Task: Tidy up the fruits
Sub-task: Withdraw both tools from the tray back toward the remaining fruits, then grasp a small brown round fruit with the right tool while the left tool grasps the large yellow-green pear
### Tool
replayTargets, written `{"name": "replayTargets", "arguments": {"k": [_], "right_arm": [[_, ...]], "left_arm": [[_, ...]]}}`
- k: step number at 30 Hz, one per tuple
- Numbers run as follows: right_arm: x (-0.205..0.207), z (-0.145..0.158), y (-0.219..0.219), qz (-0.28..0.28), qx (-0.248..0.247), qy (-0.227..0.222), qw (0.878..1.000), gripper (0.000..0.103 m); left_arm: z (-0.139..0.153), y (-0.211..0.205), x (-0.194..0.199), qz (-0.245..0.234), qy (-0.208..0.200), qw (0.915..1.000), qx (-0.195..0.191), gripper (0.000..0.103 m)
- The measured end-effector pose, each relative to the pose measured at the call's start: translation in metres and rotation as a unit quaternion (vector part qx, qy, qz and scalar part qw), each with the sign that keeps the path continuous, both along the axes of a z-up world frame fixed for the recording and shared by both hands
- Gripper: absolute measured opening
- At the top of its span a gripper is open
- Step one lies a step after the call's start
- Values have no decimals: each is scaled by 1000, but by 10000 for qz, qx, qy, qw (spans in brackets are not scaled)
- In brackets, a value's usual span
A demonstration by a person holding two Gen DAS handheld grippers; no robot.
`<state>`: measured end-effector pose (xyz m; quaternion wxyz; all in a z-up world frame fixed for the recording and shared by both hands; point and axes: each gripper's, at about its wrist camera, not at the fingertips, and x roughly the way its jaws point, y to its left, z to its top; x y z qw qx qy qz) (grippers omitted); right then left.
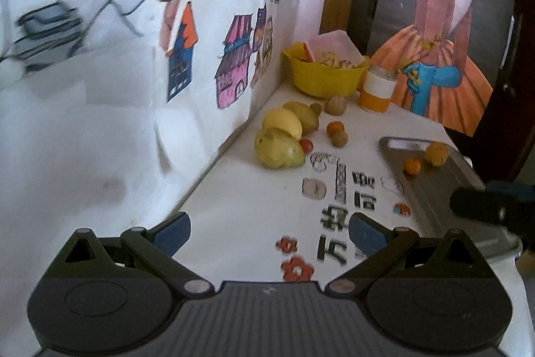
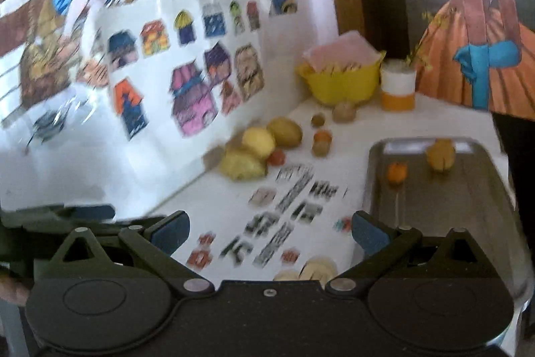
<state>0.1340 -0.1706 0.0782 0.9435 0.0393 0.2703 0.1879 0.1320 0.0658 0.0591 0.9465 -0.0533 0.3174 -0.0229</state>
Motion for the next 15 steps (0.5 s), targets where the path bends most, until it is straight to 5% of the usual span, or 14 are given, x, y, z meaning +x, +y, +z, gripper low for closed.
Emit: {"name": "replayTargets", "arguments": {"k": [15], "right_arm": [[147,-13,-14,738,135,607,9953,102]], "left_arm": [[-20,-31,93,-230,-312,9987,329,102]]}}
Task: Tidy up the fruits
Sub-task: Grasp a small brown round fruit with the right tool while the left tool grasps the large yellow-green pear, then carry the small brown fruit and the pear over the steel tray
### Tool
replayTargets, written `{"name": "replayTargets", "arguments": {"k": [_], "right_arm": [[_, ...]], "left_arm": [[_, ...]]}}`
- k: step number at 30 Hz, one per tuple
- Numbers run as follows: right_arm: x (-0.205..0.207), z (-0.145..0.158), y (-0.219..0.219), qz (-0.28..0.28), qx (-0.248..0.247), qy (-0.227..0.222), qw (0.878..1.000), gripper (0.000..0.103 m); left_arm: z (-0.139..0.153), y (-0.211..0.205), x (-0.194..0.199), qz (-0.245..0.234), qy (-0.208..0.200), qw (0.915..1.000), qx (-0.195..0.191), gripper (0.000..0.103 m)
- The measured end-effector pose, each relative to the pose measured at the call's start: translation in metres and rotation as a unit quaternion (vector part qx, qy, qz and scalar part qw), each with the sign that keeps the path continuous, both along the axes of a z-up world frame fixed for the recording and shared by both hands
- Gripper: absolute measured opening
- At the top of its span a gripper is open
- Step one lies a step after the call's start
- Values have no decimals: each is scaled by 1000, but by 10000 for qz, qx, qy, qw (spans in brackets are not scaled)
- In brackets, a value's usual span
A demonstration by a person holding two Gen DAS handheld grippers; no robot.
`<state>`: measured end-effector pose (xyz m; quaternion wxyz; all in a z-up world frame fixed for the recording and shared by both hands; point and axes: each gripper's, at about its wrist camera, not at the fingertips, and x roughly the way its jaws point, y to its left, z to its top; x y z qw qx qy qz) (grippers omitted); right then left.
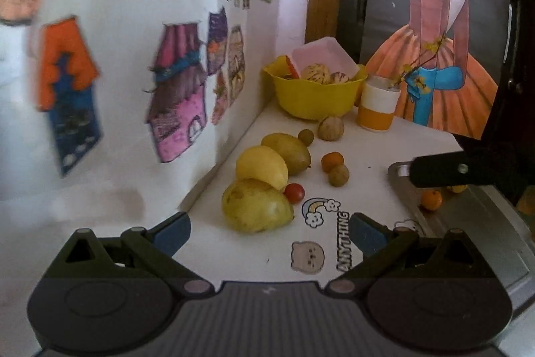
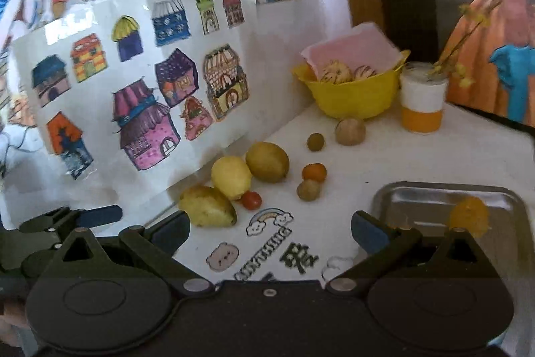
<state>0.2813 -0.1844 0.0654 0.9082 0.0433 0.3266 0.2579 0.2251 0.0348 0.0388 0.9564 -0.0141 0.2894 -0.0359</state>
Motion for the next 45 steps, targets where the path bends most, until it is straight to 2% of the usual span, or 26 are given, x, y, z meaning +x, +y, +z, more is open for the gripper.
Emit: {"name": "replayTargets", "arguments": {"k": [3,10,17,22,26,28,33,42,45], "right_arm": [[27,-11,4,85,53,99,9999,102],[66,-36,23,-5,-536,-80,9985,93],[95,-58,30,-12,-601,308,9977,81],[103,-64,37,24,-605,359,9975,76],[109,-68,41,-19,-687,390,9969,63],[111,-70,42,-25,-678,432,9968,61],[113,-72,44,11,-683,399,9969,51],[114,-74,49,-65,-742,307,9968,31],[112,-74,48,-76,-721,318,9969,31]], "left_arm": [[-8,-2,18,-10,65,10000,42,102],[-24,-3,47,51,226,9997,40,102],[-35,-12,61,-14,173,9993,326,102],[-39,-11,68,60,195,9992,339,95],[-43,-11,73,76,270,9992,275,89],[-43,-9,76,103,304,9993,193,83],[-45,-3,79,242,351,9991,66,75],[-45,0,76,338,359,9987,-98,73],[-43,1,73,339,395,9986,-123,72]]}}
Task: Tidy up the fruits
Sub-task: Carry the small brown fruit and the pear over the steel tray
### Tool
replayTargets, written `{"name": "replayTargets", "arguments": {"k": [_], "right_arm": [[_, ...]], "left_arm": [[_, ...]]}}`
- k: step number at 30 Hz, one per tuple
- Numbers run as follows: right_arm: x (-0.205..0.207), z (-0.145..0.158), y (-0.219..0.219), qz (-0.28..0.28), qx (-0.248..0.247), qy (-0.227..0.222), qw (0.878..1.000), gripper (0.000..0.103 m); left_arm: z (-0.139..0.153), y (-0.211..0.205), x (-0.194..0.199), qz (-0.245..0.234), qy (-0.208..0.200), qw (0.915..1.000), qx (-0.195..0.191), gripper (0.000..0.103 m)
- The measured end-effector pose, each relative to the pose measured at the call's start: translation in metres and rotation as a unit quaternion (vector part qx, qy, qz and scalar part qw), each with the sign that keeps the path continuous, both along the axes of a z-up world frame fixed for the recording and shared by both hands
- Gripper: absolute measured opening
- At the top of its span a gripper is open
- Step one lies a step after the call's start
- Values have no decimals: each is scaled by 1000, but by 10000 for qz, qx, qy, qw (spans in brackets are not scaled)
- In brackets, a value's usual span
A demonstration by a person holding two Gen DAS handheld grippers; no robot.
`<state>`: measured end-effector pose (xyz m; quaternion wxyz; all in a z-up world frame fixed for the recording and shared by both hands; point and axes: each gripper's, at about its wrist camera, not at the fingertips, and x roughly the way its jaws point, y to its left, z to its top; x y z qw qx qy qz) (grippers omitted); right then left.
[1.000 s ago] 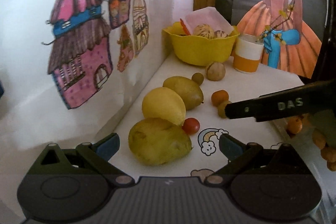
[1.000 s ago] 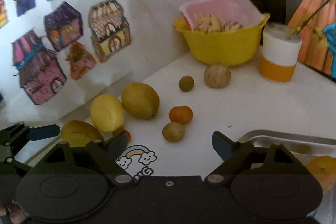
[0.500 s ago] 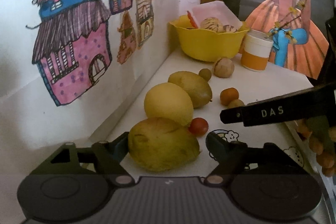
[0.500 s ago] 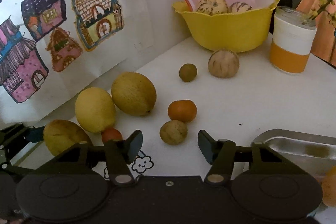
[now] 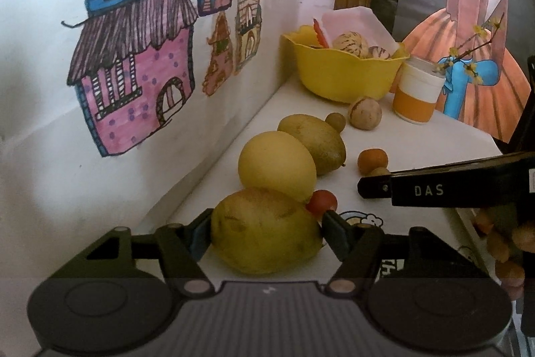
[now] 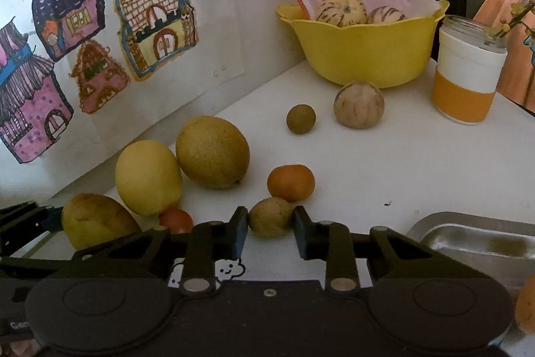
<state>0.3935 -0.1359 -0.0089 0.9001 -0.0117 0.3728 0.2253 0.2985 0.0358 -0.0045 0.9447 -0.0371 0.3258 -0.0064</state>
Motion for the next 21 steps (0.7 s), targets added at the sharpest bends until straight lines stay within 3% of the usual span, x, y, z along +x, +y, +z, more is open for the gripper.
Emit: {"name": "replayTargets", "arguments": {"k": [11,21], "right_arm": [[-29,18,-16,81,304,49,9995,31],[-58,22,-39,-5,387,93,9992,31]], "left_arm": [[7,-8,-25,-229,88,9995,-219,67],[9,-25,-41,-474,24,9989,-29,64]]}}
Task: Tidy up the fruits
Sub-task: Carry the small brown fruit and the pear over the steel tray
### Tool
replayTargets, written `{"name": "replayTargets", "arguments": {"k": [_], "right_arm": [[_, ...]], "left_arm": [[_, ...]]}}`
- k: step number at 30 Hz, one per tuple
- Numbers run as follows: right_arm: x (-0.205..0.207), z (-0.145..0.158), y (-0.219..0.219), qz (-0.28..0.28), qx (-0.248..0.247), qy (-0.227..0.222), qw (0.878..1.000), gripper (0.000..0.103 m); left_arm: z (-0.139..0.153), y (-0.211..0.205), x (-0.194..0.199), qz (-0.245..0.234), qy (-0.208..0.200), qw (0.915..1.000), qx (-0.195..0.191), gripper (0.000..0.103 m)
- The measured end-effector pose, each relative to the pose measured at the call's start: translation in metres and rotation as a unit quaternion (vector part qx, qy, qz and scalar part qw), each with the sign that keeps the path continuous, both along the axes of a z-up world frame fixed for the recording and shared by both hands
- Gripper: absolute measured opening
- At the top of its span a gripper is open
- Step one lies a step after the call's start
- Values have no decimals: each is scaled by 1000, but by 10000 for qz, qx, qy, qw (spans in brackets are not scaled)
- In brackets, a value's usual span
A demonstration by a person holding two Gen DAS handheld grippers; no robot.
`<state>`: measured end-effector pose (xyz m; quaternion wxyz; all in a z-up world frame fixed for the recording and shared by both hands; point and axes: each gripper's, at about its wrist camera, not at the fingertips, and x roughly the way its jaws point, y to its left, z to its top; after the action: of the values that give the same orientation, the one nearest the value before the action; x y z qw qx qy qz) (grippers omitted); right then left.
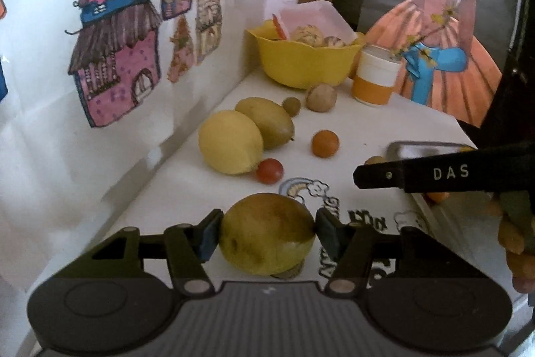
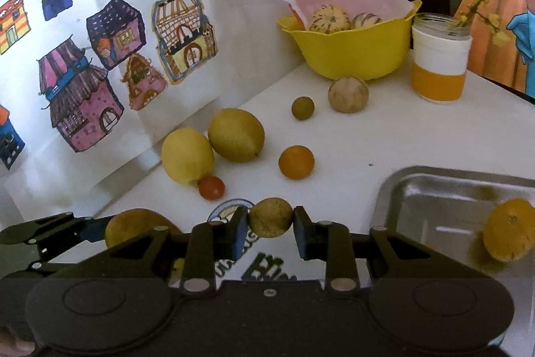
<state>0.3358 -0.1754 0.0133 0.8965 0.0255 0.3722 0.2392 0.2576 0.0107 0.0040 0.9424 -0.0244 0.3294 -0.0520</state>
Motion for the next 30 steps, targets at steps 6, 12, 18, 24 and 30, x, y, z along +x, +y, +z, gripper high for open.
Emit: {"name": "replayTargets", "arguments": {"k": [6,12,18,24,30], "right_arm": [[-11,-4,-4,60,-42,39,10000,31],[-18,-6,-4,119,-23,64,9999,31],[-24,-6,-5,149,-7,78,9999,31],[-29,-2,-13,91,62,49,9999,31],[-37,8,-38,-68,246,-67,9997,31]], "left_arm": [[0,-11,-6,-151,-54,9992,370,64],[-1,-16,-4,-261,6,9978,607,65],[-4,-19,2,-293,58,9966,764,66],[-4,-20,-3,-165,35,9986,511,64],[5,-39,-8,-314,-101,9988,367,64]]}}
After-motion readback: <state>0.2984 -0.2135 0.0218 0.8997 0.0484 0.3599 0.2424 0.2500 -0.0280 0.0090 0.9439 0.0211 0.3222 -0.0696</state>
